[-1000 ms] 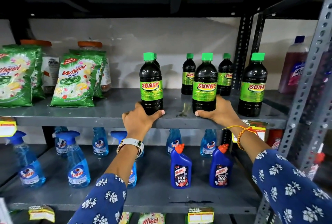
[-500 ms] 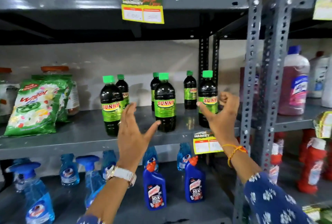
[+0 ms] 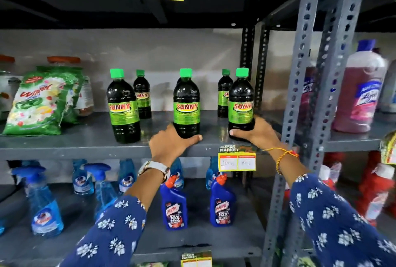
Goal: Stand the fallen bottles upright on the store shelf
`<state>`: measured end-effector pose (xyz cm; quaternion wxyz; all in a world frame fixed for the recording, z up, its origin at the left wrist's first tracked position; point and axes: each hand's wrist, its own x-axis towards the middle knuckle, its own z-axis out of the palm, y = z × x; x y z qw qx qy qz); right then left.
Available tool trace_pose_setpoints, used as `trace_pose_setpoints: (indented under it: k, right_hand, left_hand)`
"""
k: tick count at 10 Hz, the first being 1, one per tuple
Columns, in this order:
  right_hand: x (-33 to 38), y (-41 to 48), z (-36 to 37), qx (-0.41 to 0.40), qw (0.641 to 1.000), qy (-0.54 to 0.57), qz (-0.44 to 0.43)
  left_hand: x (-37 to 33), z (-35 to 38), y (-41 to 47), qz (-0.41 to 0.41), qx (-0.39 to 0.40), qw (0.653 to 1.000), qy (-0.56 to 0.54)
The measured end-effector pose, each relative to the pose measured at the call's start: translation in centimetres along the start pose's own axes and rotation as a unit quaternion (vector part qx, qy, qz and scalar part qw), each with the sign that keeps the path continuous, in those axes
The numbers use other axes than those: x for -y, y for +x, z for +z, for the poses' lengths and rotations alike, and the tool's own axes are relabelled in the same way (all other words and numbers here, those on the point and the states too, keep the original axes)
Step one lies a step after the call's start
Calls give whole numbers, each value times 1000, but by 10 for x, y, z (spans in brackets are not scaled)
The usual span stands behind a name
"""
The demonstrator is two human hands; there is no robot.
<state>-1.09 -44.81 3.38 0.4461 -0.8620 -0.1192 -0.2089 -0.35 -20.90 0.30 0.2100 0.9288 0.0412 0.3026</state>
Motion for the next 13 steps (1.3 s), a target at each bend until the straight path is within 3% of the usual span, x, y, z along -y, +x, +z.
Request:
trace_pose_setpoints:
  k: [10, 12, 13]
  right_hand:
    - [0, -4, 0, -14, 1000, -26, -7]
    - [-1, 3, -3, 9, 1000, -16, 18]
    - [-4, 6, 0, -24, 999, 13, 40]
  left_hand:
    - [-1, -5, -1, 1, 26, 1000, 4]
    - [-4, -8, -4, -1, 39, 999, -9]
    - [-3, -8, -7, -4, 33, 999, -17]
